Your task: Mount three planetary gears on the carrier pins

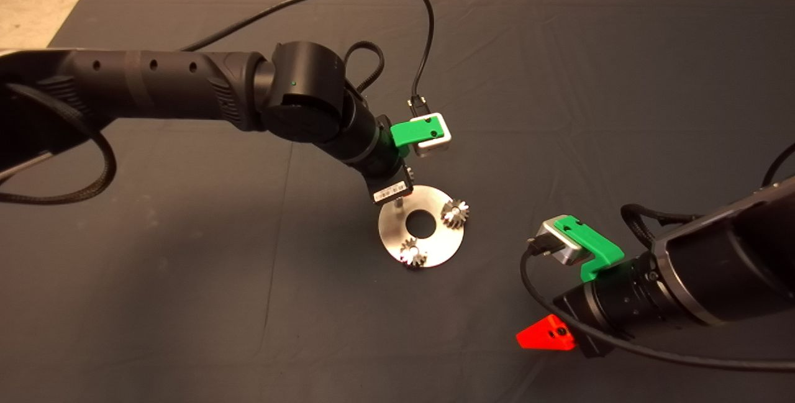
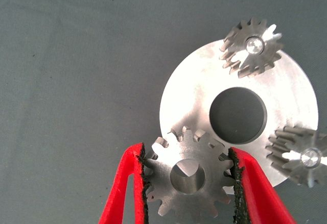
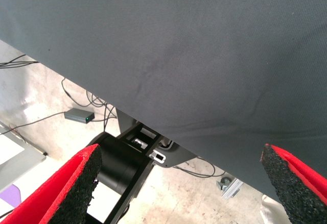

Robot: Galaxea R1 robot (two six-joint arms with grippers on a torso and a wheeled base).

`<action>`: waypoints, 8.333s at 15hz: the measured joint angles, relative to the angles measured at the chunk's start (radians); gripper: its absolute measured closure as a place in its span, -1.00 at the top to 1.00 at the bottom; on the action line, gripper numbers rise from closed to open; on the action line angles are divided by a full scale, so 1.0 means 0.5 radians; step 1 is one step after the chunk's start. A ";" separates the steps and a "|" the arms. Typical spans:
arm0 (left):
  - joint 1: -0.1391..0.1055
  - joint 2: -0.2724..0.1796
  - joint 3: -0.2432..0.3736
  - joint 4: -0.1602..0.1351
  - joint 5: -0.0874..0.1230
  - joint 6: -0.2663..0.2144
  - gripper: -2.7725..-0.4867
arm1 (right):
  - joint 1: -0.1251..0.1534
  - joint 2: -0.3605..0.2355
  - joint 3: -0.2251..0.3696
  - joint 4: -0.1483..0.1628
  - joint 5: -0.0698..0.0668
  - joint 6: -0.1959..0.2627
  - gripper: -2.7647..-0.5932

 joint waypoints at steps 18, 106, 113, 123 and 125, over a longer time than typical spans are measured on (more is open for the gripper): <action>0.118 -0.005 0.002 0.062 -0.057 -0.007 -0.81 | 0.001 0.000 0.000 0.000 0.000 0.000 0.61; 0.254 -0.120 -0.021 0.181 -0.267 -0.001 -0.41 | 0.001 0.006 0.001 0.000 0.005 -0.001 0.61; 0.254 -0.142 0.048 0.180 -0.245 -0.004 -0.13 | 0.001 0.006 0.001 0.000 0.002 -0.029 0.61; 0.243 -0.591 0.665 0.088 0.343 -0.736 -0.01 | 0.007 0.111 -0.013 0.000 -0.397 -0.061 0.61; 0.243 -0.664 0.880 0.073 0.475 -0.990 -0.01 | 0.006 0.146 -0.013 0.000 -0.400 0.000 0.61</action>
